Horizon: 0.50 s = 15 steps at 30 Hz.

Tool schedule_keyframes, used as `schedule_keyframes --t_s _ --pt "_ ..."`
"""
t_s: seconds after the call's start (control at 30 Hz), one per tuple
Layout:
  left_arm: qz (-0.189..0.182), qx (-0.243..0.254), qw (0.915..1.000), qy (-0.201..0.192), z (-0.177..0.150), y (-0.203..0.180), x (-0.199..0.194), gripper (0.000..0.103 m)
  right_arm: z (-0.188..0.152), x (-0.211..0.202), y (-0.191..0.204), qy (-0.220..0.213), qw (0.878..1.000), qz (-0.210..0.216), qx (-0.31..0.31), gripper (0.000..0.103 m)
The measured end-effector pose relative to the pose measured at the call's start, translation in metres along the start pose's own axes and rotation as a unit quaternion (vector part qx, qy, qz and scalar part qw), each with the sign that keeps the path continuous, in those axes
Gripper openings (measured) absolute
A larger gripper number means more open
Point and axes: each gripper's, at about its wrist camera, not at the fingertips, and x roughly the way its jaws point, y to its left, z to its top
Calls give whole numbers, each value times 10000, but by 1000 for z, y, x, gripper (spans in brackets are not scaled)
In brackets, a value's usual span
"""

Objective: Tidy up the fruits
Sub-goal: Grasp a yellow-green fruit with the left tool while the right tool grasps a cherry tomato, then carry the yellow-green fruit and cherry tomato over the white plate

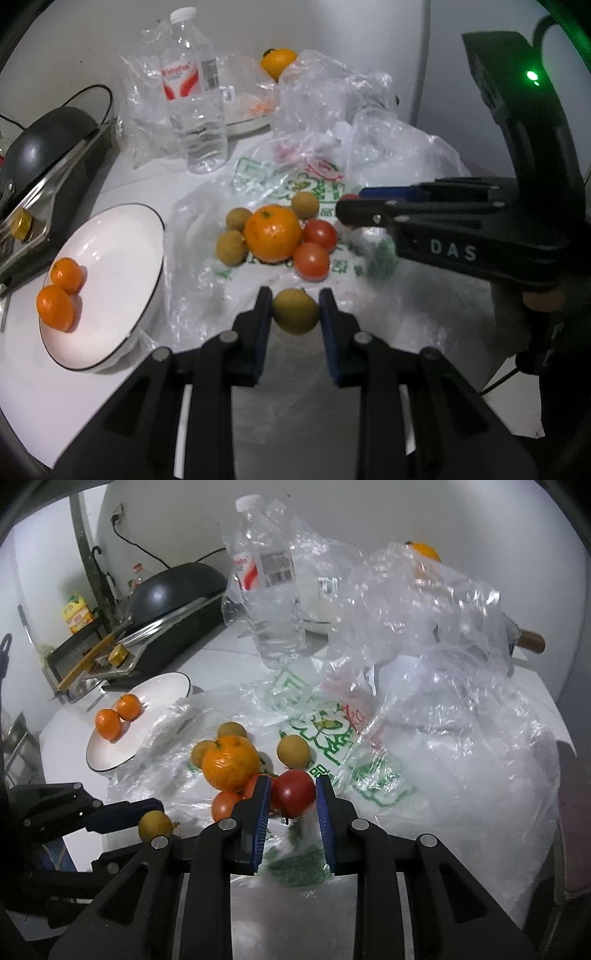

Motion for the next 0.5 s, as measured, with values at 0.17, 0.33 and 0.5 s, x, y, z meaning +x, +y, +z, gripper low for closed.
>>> schedule_keyframes --t_s 0.17,0.33,0.5 --pt "84 -32 9999 -130 2 6 -6 27 0 -12 5 -71 9999 12 -96 27" --pt "160 -68 9996 -225 1 13 -15 27 2 -18 14 -151 9998 67 -142 27" --pt "270 -170 9990 -328 -1 25 -24 27 8 -21 31 -235 9993 170 -216 27"
